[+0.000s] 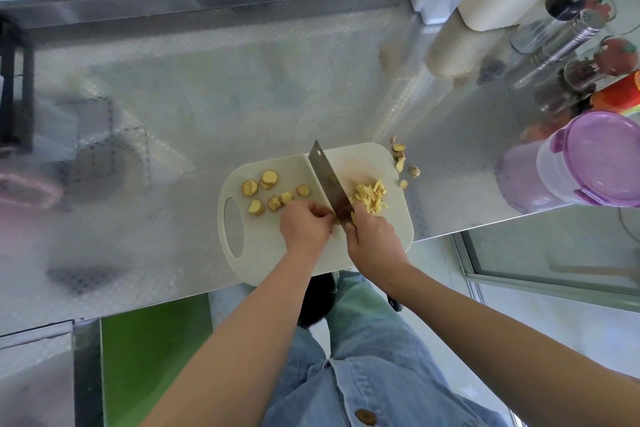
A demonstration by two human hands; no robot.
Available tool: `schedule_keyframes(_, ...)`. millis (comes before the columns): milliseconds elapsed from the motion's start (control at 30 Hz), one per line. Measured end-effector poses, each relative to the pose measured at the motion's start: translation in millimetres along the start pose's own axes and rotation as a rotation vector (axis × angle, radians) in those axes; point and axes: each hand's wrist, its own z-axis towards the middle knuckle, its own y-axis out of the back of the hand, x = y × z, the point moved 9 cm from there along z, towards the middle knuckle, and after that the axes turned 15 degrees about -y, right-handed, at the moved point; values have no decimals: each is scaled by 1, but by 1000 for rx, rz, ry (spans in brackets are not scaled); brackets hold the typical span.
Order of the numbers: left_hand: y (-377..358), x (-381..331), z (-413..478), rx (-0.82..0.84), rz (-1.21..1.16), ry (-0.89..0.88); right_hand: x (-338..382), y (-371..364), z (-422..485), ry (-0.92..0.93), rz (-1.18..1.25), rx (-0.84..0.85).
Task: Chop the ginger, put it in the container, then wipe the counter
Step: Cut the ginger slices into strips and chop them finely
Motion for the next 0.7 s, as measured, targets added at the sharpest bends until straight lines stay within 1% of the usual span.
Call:
schedule_keyframes(333, 1, -2, 1, -1, 31, -22, 3, 2, -2, -13, 65, -18)
schedule_keyframes(700, -1, 5, 2, -11, 12, 19, 0, -3, -11, 0, -53, 36)
